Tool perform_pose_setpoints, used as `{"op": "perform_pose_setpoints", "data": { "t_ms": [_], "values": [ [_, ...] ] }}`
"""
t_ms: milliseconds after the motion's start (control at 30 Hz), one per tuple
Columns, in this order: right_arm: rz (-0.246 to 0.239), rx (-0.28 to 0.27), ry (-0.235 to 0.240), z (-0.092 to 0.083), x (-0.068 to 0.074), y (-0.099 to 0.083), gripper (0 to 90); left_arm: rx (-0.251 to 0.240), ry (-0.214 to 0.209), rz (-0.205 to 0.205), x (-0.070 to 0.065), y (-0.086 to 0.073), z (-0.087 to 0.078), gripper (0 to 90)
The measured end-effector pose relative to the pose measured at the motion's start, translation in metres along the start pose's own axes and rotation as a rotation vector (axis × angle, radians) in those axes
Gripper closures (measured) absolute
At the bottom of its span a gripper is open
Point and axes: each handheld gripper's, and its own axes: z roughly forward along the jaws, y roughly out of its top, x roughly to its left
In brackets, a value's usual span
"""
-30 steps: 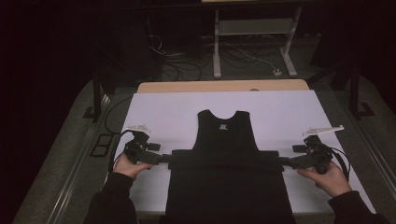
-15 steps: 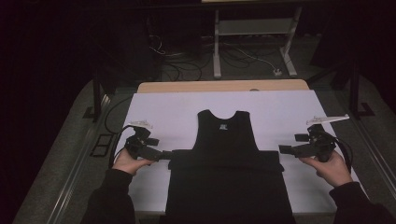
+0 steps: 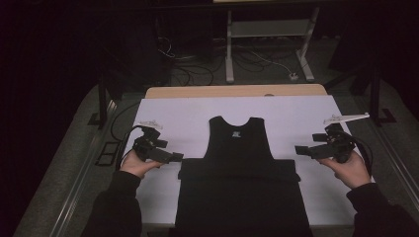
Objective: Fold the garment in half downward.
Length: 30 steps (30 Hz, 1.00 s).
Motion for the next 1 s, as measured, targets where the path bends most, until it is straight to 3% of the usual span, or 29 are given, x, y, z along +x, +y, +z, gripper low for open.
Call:
{"op": "perform_pose_setpoints", "data": {
  "t_ms": [400, 633, 1000],
  "values": [
    [-0.015, 0.007, 0.003, 0.001, -0.005, 0.016, 0.0, -0.014, 0.014, 0.008, 0.004, 0.018, 0.000, 0.0],
    [-0.010, 0.012, 0.005, 0.004, -0.012, 0.021, 0.0, 0.000, 0.007, 0.041, 0.006, 0.027, 0.001, 0.0],
    [0.006, 0.014, 0.012, 0.012, -0.023, 0.024, 0.0, -0.007, 0.024, 0.037, 0.013, 0.039, 0.004, 0.0]
  ]
}}
